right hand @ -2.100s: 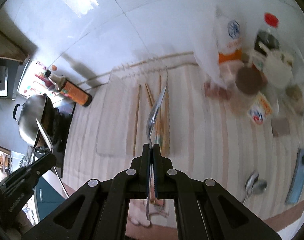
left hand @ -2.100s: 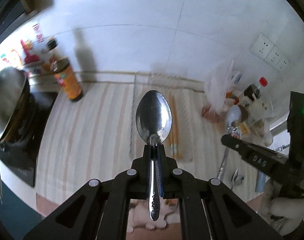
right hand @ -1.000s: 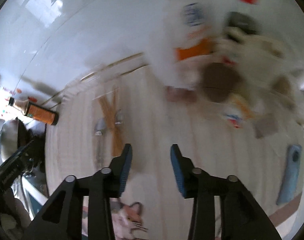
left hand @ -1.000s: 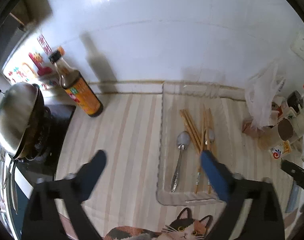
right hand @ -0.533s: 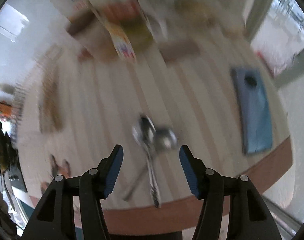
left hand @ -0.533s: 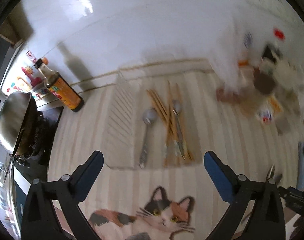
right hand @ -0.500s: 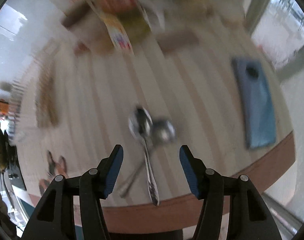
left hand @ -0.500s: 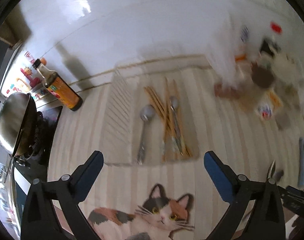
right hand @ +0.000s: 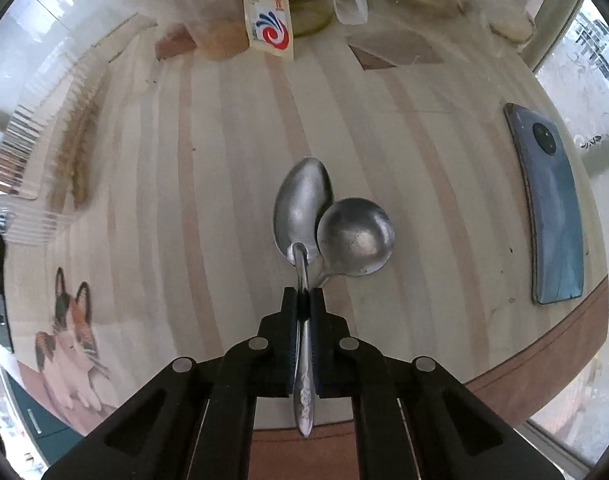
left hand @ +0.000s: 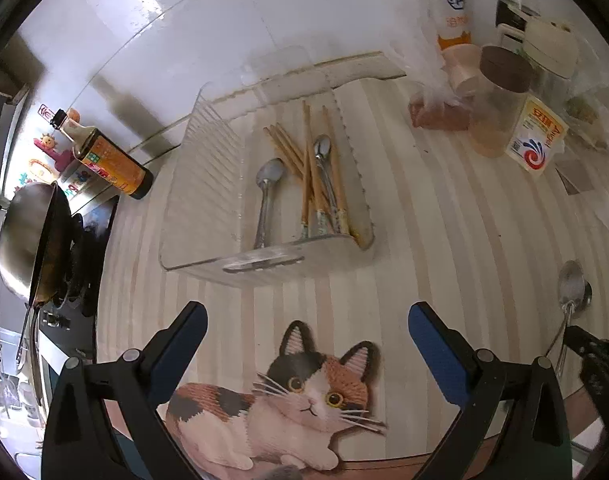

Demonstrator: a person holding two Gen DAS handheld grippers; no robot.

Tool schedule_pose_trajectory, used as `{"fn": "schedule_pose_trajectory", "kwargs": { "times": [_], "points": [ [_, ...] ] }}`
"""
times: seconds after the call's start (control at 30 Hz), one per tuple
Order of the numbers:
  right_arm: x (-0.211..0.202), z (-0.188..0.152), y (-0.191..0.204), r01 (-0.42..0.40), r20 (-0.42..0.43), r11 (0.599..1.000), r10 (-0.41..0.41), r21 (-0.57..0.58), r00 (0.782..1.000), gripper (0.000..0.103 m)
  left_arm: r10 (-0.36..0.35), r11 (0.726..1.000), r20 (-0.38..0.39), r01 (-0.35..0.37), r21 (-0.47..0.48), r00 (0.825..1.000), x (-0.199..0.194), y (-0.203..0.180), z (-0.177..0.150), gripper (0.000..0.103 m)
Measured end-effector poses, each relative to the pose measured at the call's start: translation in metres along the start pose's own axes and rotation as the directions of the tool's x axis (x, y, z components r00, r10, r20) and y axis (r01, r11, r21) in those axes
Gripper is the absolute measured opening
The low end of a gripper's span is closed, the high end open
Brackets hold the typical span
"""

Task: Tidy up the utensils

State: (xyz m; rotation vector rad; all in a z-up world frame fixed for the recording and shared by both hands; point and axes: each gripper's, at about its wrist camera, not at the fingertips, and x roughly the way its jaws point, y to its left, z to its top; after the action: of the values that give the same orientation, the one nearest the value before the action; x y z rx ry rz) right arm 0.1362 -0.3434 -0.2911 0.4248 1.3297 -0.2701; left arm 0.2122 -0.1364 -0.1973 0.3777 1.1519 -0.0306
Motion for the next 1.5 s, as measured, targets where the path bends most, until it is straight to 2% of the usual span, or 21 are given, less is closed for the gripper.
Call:
{"fn": "schedule_pose_trajectory", "kwargs": {
  "times": [0.23, 0.4, 0.43, 0.53, 0.57, 0.63, 0.7, 0.73, 0.77, 0.8, 0.83, 0.87, 0.9, 0.93, 0.97, 1.03, 1.17, 1.37, 1.5],
  "points": [
    [-0.035, -0.007, -0.046, -0.067, 0.016, 0.994, 0.066, 0.086, 0.998, 0.000, -0.033, 0.998, -0.007, 0.033, 0.057, 0.999, 0.000, -0.029, -0.001, 0.103],
    [-0.040, -0.022, -0.101, -0.009, 0.022, 0.984, 0.005, 0.179, 1.000, 0.000, -0.117, 0.979, -0.039, 0.121, 0.165, 0.992, 0.001, -0.080, -0.002, 0.102],
    [-0.033, -0.029, -0.106, 0.003, 0.015, 0.980, -0.006, 0.198, 1.000, 0.000, -0.142, 0.970, -0.053, 0.150, 0.190, 0.988, 0.002, -0.092, -0.003, 0.102],
    [-0.020, -0.034, -0.129, 0.025, -0.008, 0.967, -0.023, 0.255, 1.000, 0.000, -0.230, 0.920, -0.110, 0.253, 0.299, 0.967, 0.003, -0.142, -0.010, 0.098],
    [-0.018, -0.035, -0.133, 0.027, -0.010, 0.965, -0.025, 0.262, 1.000, 0.000, -0.250, 0.899, -0.124, 0.277, 0.338, 0.960, 0.003, -0.159, -0.013, 0.090],
    [-0.018, -0.039, -0.141, 0.027, -0.002, 0.959, -0.027, 0.281, 1.000, 0.000, -0.281, 0.855, -0.168, 0.326, 0.403, 0.945, 0.006, -0.190, -0.017, 0.083],
    [-0.018, -0.041, -0.146, 0.025, 0.008, 0.954, -0.029, 0.298, 1.000, 0.000, -0.293, 0.829, -0.199, 0.353, 0.435, 0.935, 0.011, -0.211, -0.021, 0.070],
    [-0.019, -0.042, -0.148, 0.018, 0.011, 0.949, -0.022, 0.313, 1.000, 0.000, -0.286, 0.820, -0.212, 0.354, 0.451, 0.934, 0.014, -0.220, -0.023, 0.065],
    [-0.020, -0.042, -0.150, 0.015, 0.013, 0.947, -0.021, 0.321, 1.000, 0.000, -0.278, 0.811, -0.224, 0.353, 0.465, 0.934, 0.018, -0.229, -0.025, 0.056],
    [-0.021, -0.042, -0.153, 0.012, 0.015, 0.944, -0.018, 0.331, 1.000, 0.000, -0.291, 0.812, -0.208, 0.356, 0.462, 0.934, 0.016, -0.231, -0.024, 0.046],
    [-0.023, -0.042, -0.154, 0.010, 0.017, 0.942, -0.017, 0.334, 1.000, 0.000, -0.294, 0.814, -0.200, 0.355, 0.460, 0.935, 0.015, -0.233, -0.023, 0.043],
    [-0.022, -0.045, -0.153, 0.009, 0.019, 0.942, -0.016, 0.335, 1.000, 0.000, -0.306, 0.810, -0.208, 0.369, 0.455, 0.929, 0.014, -0.234, -0.022, 0.033],
    [-0.022, -0.046, -0.153, 0.008, 0.020, 0.941, -0.015, 0.337, 1.000, 0.000, -0.325, 0.807, -0.223, 0.393, 0.441, 0.919, 0.014, -0.235, -0.020, 0.017],
    [-0.023, -0.047, -0.153, 0.008, 0.020, 0.942, -0.016, 0.336, 1.000, 0.000, -0.332, 0.806, -0.230, 0.402, 0.434, 0.915, 0.014, -0.236, -0.019, 0.010],
    [-0.023, -0.047, -0.153, 0.009, 0.019, 0.943, -0.016, 0.333, 1.000, 0.000, -0.324, 0.810, -0.226, 0.392, 0.435, 0.919, 0.014, -0.237, -0.019, 0.004],
    [-0.020, -0.048, -0.149, 0.006, 0.016, 0.944, -0.012, 0.331, 1.000, 0.000, -0.305, 0.820, -0.209, 0.367, 0.439, 0.929, 0.014, -0.237, -0.019, 0.002],
    [-0.015, -0.039, -0.141, 0.017, 0.009, 0.950, -0.021, 0.312, 1.000, 0.001, -0.285, 0.849, -0.204, 0.345, 0.401, 0.937, 0.019, -0.221, -0.016, 0.001],
    [-0.013, -0.032, -0.129, 0.066, -0.004, 0.962, -0.068, 0.264, 0.998, 0.001, -0.245, 0.903, -0.209, 0.301, 0.306, 0.947, 0.032, -0.173, -0.020, 0.000],
    [-0.012, -0.029, -0.115, 0.090, -0.003, 0.970, -0.092, 0.226, 0.996, 0.001, -0.233, 0.931, -0.223, 0.284, 0.231, 0.946, 0.038, -0.140, -0.029, 0.000]
  ]
}}
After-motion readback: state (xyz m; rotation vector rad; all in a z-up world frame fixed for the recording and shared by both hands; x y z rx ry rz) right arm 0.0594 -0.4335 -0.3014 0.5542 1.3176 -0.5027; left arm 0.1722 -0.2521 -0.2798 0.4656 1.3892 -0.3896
